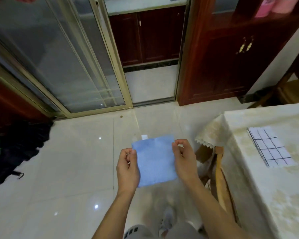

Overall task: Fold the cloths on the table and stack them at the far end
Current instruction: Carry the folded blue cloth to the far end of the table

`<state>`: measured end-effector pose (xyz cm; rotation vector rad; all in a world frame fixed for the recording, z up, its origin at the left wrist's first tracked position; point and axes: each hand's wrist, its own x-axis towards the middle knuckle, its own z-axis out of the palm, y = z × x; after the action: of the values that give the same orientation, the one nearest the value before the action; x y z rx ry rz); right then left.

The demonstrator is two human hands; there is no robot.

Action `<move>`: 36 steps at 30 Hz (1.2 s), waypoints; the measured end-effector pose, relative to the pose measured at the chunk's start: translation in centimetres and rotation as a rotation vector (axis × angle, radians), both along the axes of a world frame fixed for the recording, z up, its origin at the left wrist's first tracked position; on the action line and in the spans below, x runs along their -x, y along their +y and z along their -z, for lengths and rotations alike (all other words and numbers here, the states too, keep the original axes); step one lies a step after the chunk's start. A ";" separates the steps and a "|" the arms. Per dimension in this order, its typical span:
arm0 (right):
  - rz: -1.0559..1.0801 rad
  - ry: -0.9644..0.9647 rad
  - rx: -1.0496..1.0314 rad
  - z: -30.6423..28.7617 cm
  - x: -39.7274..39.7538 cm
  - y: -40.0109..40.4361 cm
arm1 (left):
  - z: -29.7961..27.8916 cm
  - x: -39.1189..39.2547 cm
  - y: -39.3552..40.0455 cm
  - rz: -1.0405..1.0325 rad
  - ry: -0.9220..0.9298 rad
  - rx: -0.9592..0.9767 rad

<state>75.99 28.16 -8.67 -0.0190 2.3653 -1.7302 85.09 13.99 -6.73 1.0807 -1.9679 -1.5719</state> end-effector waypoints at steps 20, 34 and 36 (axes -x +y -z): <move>0.314 0.037 0.016 0.8 16.8 0.1 | 1.7 21.7 -1.7 0.320 0.034 -0.021; 0.645 0.043 -0.034 -0.6 29.7 -5.5 | 2.3 40.4 -8.2 0.659 0.033 0.001; 0.680 0.033 -0.036 -0.5 30.4 -5.3 | 2.1 42.0 -7.9 0.709 0.029 0.003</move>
<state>45.57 22.82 -8.14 0.8591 2.6057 -1.9407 43.08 6.06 -8.87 0.3442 -2.4843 -1.8841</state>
